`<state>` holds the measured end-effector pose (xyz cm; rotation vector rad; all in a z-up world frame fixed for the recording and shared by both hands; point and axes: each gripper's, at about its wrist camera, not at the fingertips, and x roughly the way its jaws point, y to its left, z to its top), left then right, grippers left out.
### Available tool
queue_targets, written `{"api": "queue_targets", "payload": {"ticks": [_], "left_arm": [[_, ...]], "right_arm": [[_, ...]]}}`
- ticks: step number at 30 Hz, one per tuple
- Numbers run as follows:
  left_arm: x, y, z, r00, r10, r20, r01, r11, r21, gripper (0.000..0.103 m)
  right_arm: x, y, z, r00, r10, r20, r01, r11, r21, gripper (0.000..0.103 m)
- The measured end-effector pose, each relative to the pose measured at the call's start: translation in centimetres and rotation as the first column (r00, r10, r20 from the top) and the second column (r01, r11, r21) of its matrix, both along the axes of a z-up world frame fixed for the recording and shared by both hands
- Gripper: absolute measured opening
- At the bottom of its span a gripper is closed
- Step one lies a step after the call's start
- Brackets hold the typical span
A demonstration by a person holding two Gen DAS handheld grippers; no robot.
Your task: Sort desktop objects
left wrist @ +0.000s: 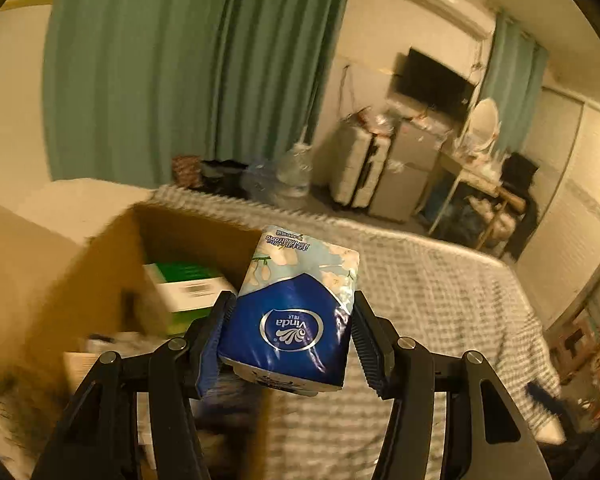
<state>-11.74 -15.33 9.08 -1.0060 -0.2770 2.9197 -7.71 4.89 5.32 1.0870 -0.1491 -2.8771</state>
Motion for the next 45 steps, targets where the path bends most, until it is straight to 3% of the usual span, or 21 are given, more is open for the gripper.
{"api": "queue_targets", "payload": {"ticks": [3,5,6,8,9,15,22,38,41,45], "left_arm": [[0.6,-2.6,-1.8,0.999,0.016,0.049,-0.013,0.998,-0.069,0.059],[1.6,-4.0,-2.8,0.997,0.021,0.068,-0.017,0.998,-0.065,0.065],[2.1,-4.5,-3.1,0.997,0.029,0.070,-0.025,0.998,-0.061,0.081],[2.9,-5.4,-3.1,0.994,0.091,0.055,-0.085,0.992,-0.094,0.103],[3.5,-5.7,-2.9,0.994,0.111,0.026,-0.108,0.989,-0.103,0.103],[5.4,-5.0,-1.8,0.993,0.120,0.017,-0.117,0.984,-0.133,0.103],[8.5,-3.2,-1.9,0.989,0.146,0.001,-0.145,0.984,-0.101,0.103],[8.8,-2.6,-3.1,0.986,0.162,0.047,-0.154,0.978,-0.143,0.103],[8.5,-2.9,-3.7,0.983,0.167,0.081,-0.158,0.981,-0.111,0.103],[9.2,-2.9,-3.5,0.988,0.145,0.044,-0.141,0.987,-0.078,0.103]], "right_arm": [[0.1,-2.6,0.7,0.999,0.044,-0.011,-0.044,0.999,0.019,0.091],[-0.3,-4.4,0.6,0.998,0.068,0.003,-0.068,0.997,0.030,0.091],[-0.4,-5.0,0.5,0.997,0.073,0.008,-0.073,0.997,0.032,0.091],[-0.8,-5.9,0.3,0.997,0.073,0.018,-0.074,0.996,0.040,0.096],[-0.5,-6.3,0.4,0.997,0.072,0.021,-0.073,0.996,0.042,0.103],[-0.1,-6.2,0.3,0.998,0.060,0.017,-0.061,0.996,0.057,0.103],[0.6,-4.8,-0.7,0.998,0.037,0.041,-0.039,0.997,0.065,0.103],[1.7,-4.2,-1.5,0.998,0.036,0.054,-0.039,0.998,0.055,0.103],[1.8,-4.4,-1.6,0.998,0.041,0.055,-0.045,0.997,0.063,0.103],[1.8,-4.6,-1.8,0.997,0.046,0.063,-0.050,0.997,0.065,0.103]]}}
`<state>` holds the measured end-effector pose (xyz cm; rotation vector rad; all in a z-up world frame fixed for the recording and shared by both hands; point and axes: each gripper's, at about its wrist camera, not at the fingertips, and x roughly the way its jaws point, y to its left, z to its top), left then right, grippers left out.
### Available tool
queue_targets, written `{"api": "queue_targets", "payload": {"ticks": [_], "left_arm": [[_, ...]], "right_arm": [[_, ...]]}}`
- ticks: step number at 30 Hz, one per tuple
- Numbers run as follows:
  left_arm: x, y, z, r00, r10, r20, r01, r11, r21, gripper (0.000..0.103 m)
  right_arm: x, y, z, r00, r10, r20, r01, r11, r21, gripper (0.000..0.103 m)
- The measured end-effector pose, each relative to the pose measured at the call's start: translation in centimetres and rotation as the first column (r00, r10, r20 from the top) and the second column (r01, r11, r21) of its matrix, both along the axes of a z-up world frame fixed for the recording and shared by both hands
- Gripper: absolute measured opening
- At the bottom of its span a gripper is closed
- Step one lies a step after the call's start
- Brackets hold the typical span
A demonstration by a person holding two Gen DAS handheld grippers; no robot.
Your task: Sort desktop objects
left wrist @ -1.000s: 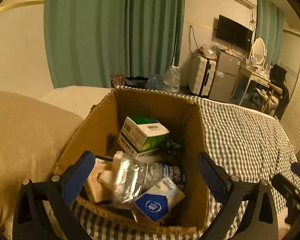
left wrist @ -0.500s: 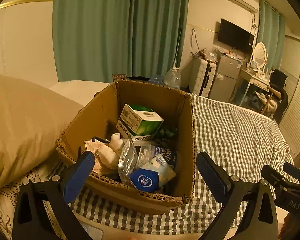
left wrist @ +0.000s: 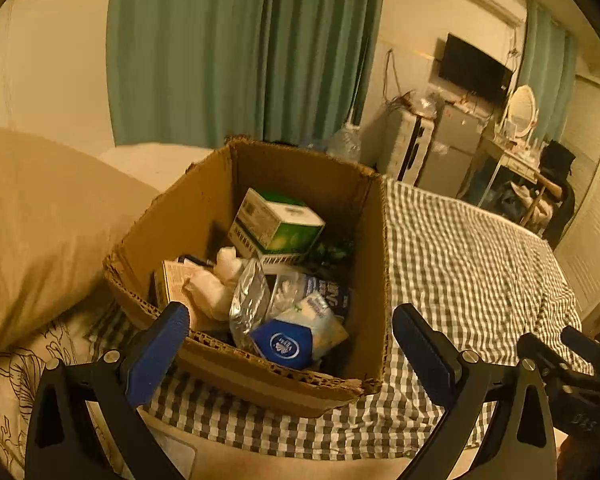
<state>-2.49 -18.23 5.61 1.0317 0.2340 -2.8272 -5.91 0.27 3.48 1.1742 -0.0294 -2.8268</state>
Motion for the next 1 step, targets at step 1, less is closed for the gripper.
{"api": "queue_targets", "payload": {"ticks": [1], "left_arm": [[0.04,0.26,0.11,1.000,0.000,0.000,0.000,1.000,-0.019,0.103]], "right_arm": [[0.00,0.01,-0.07,1.000,0.001,0.003,-0.001,1.000,0.000,0.103]]}}
